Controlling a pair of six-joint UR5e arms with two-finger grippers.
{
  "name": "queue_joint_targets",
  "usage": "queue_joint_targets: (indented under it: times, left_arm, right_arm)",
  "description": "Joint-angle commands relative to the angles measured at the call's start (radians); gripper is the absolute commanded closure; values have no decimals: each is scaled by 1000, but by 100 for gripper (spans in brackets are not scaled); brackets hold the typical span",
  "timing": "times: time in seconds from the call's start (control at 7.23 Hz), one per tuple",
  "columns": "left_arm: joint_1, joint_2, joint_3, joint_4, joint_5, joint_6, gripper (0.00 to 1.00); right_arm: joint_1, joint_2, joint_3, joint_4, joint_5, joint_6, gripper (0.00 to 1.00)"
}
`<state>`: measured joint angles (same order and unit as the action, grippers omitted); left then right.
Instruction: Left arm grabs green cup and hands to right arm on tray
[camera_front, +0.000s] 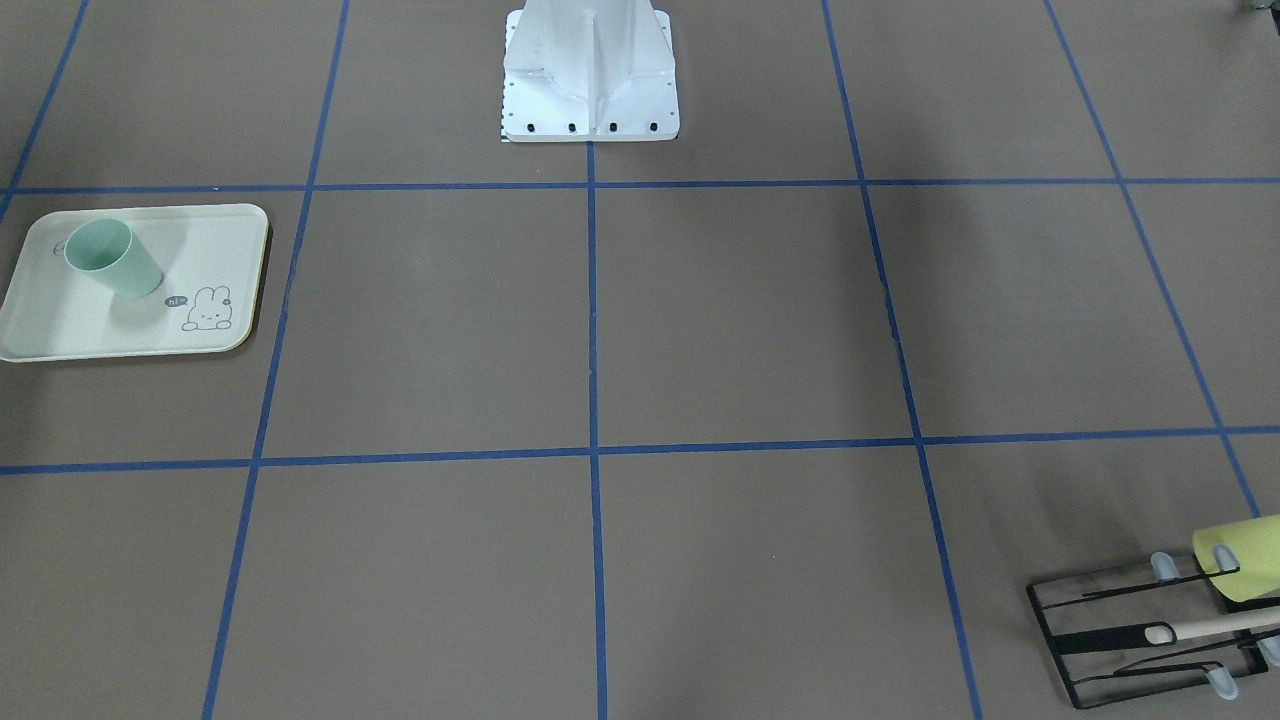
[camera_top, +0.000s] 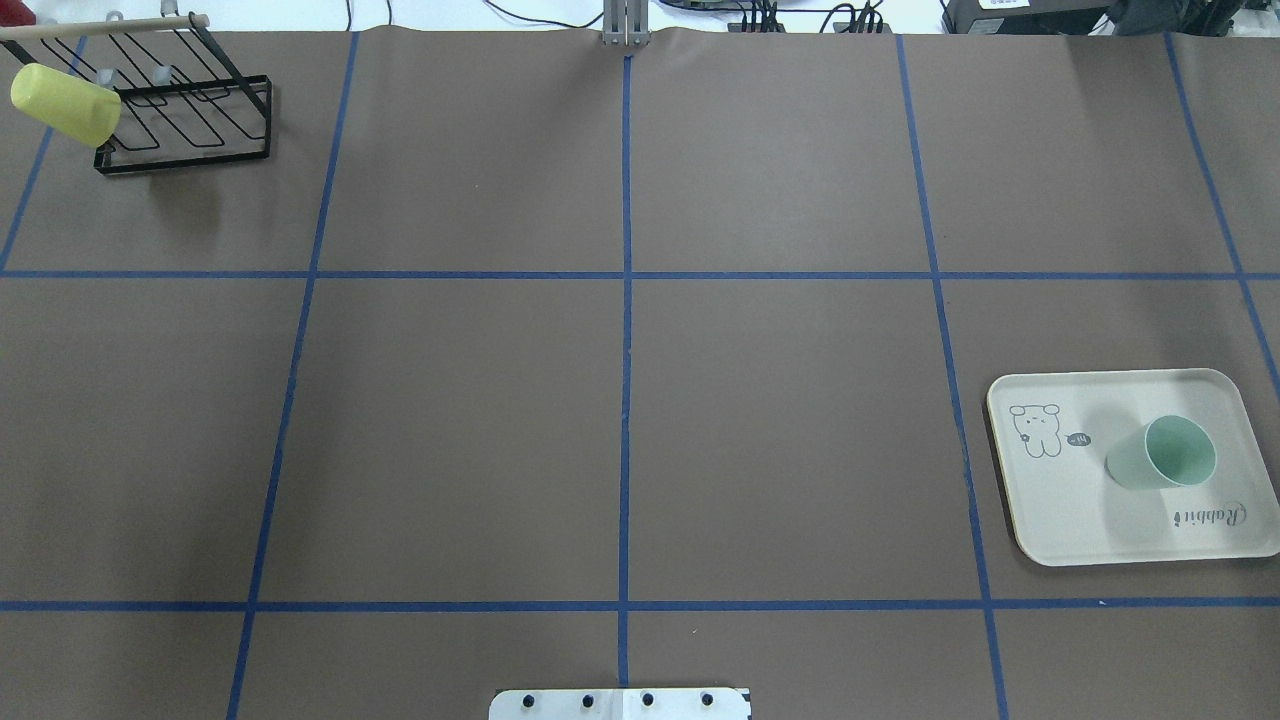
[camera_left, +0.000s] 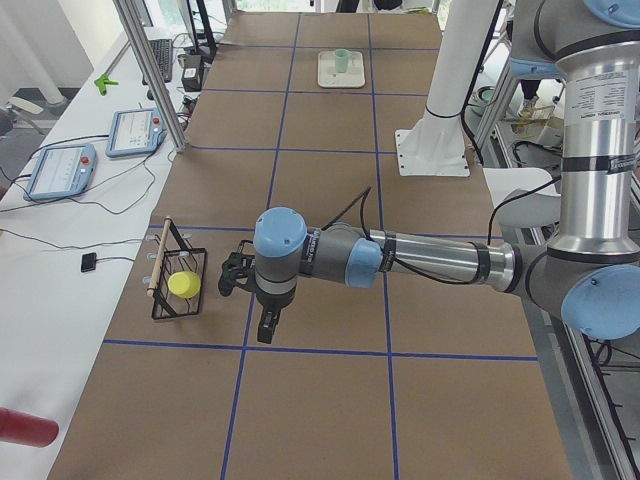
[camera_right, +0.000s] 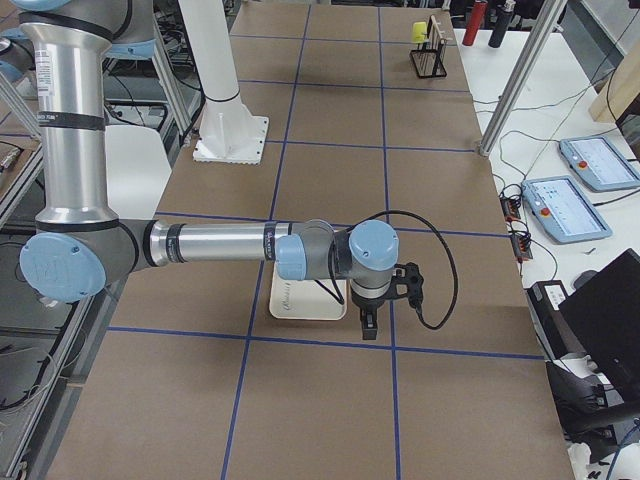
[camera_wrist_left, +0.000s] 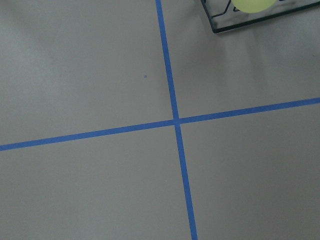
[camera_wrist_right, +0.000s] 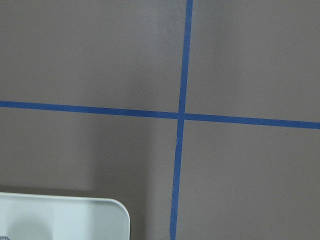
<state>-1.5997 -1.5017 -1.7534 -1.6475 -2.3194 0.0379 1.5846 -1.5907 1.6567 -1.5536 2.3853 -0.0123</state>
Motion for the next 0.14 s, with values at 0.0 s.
queue_joint_targets:
  times: [0.0]
  left_arm:
    - [0, 0, 0, 0, 0, -1, 0]
  right_arm:
    - [0, 0, 0, 1, 0, 0, 0]
